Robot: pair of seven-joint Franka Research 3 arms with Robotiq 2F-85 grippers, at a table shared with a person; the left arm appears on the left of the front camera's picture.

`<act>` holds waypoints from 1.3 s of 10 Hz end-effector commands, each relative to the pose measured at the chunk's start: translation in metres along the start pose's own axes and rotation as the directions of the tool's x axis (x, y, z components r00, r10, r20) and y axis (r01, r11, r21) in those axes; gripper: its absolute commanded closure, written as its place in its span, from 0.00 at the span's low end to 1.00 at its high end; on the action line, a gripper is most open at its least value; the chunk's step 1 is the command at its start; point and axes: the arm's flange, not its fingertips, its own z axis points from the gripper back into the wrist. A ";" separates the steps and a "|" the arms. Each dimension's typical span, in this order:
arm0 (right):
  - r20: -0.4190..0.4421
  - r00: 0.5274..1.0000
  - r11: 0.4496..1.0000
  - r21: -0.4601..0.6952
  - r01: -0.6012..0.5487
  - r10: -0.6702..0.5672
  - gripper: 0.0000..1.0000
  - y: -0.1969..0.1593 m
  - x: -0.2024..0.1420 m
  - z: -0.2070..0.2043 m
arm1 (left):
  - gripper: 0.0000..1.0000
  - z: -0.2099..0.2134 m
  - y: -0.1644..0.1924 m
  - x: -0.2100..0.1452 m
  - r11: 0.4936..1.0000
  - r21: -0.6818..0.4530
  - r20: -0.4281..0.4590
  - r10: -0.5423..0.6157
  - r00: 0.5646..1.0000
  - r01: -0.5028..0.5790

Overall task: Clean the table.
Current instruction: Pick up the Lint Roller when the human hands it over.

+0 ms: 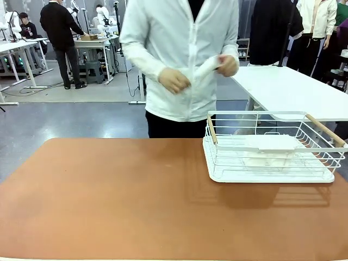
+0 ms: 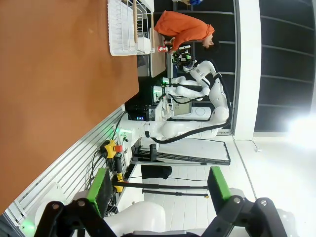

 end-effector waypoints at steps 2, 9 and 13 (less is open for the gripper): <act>0.001 1.000 1.000 0.001 -0.005 0.005 0.00 0.003 -0.002 0.000 | 0.00 0.002 -0.004 -0.006 1.000 0.005 -0.002 0.007 1.000 -0.007; 0.001 1.000 1.000 0.001 -0.005 0.005 0.00 0.003 -0.002 0.000 | 0.00 0.002 -0.004 -0.006 1.000 0.005 -0.002 0.007 1.000 -0.007; 0.001 1.000 1.000 0.001 -0.005 0.005 0.00 0.003 -0.002 0.000 | 0.00 0.002 -0.004 -0.006 1.000 0.005 -0.002 0.007 1.000 -0.007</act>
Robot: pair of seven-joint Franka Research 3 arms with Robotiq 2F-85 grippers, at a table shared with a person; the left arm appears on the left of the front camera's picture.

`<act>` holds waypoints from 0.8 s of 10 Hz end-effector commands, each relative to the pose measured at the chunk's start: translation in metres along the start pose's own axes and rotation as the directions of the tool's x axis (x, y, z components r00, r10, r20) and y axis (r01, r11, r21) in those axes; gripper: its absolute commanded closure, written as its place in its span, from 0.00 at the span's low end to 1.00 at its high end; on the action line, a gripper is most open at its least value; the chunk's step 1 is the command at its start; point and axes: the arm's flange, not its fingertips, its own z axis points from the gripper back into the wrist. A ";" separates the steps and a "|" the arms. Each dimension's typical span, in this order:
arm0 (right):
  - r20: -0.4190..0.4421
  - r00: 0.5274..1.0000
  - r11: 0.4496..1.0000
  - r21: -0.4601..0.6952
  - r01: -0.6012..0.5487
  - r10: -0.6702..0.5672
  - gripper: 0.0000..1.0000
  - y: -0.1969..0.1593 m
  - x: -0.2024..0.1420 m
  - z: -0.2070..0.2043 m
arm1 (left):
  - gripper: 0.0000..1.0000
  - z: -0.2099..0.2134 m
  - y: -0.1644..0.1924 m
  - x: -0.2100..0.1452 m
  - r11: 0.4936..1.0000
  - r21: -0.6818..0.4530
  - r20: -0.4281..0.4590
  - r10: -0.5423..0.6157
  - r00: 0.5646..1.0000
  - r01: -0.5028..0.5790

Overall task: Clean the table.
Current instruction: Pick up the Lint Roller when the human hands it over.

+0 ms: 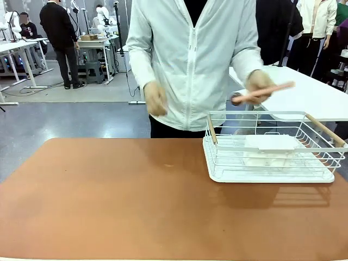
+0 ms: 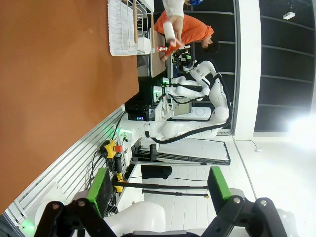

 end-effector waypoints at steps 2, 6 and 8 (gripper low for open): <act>0.001 1.000 1.000 0.001 -0.005 0.005 0.00 0.003 -0.002 0.000 | 0.00 0.002 -0.004 -0.006 1.000 0.005 -0.003 0.007 1.000 -0.007; 0.001 1.000 1.000 0.001 -0.005 0.005 0.00 0.003 -0.002 0.000 | 0.00 0.002 -0.004 -0.006 1.000 0.005 -0.003 0.007 1.000 -0.007; 0.001 1.000 1.000 0.001 -0.005 0.005 0.00 0.003 -0.002 0.000 | 0.00 0.002 -0.004 -0.006 1.000 0.005 -0.003 0.007 1.000 -0.007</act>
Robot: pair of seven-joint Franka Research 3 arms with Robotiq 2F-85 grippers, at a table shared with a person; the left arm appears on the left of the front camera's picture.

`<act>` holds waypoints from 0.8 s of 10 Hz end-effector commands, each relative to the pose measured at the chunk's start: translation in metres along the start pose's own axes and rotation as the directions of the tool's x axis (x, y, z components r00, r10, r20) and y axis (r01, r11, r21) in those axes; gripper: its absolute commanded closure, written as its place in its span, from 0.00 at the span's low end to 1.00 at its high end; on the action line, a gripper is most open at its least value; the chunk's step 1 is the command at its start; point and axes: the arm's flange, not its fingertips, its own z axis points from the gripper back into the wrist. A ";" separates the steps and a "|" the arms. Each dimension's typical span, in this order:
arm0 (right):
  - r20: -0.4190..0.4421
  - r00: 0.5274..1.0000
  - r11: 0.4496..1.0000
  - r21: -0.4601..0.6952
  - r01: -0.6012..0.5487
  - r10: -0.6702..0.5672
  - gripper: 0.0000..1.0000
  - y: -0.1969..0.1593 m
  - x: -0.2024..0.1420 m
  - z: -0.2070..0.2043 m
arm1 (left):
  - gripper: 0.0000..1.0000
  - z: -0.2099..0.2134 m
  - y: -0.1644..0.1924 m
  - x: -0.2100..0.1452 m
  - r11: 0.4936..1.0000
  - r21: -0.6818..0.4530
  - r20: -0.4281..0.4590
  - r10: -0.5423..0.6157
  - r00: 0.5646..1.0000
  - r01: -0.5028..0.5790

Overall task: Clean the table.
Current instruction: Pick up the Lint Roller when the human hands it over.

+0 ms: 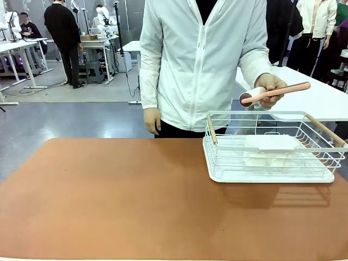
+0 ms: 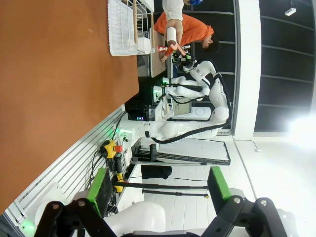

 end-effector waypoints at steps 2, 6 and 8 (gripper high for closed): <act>0.001 1.000 1.000 0.001 -0.005 0.005 0.00 0.003 -0.002 0.000 | 0.00 0.002 -0.004 -0.006 1.000 0.005 -0.002 0.007 1.000 -0.007; 0.000 1.000 1.000 0.000 0.000 0.000 0.00 0.000 0.000 0.000 | 0.00 0.002 -0.004 -0.006 1.000 0.005 -0.002 0.007 1.000 -0.007; 0.076 0.997 0.998 -0.046 0.037 -0.034 0.00 0.026 -0.024 -0.006 | 0.00 0.002 -0.004 -0.006 1.000 0.005 -0.002 0.007 1.000 -0.007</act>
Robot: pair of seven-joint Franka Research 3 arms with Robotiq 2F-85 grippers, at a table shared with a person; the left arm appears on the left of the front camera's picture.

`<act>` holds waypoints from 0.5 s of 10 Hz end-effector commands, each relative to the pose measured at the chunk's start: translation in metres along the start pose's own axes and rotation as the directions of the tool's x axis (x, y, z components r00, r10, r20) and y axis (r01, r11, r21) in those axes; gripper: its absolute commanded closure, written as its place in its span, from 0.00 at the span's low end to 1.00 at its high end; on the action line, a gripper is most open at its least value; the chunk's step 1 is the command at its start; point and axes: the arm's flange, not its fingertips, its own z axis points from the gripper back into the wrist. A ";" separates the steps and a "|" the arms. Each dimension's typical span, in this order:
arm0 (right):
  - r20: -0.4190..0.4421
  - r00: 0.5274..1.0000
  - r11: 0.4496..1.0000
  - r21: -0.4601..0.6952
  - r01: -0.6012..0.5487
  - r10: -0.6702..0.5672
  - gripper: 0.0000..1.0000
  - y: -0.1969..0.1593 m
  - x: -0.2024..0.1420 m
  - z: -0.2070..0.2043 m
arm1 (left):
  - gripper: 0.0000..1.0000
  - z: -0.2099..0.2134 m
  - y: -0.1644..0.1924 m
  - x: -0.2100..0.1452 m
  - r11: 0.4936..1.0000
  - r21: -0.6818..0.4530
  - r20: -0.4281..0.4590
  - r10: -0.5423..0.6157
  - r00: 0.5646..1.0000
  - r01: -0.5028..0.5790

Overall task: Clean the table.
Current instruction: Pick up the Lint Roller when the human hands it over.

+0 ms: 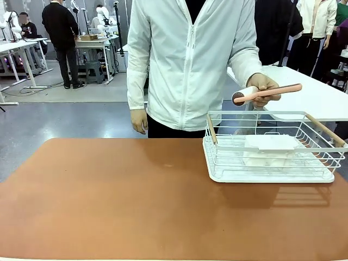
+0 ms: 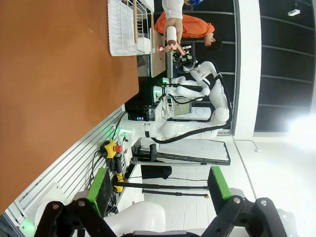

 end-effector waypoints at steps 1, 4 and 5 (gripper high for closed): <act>0.103 0.991 0.994 -0.067 0.088 -0.081 0.00 0.037 -0.037 -0.016 | 0.00 0.002 -0.004 -0.006 1.000 0.005 -0.003 0.007 1.000 -0.007; 0.208 0.961 0.981 -0.026 0.192 -0.183 0.00 0.096 -0.083 -0.045 | 0.00 0.002 -0.004 -0.006 1.000 0.005 -0.003 0.007 1.000 -0.007; 0.224 0.965 0.985 -0.067 0.158 -0.140 0.00 0.108 -0.095 -0.060 | 0.00 0.002 -0.004 -0.006 1.000 0.005 -0.003 0.007 1.000 -0.007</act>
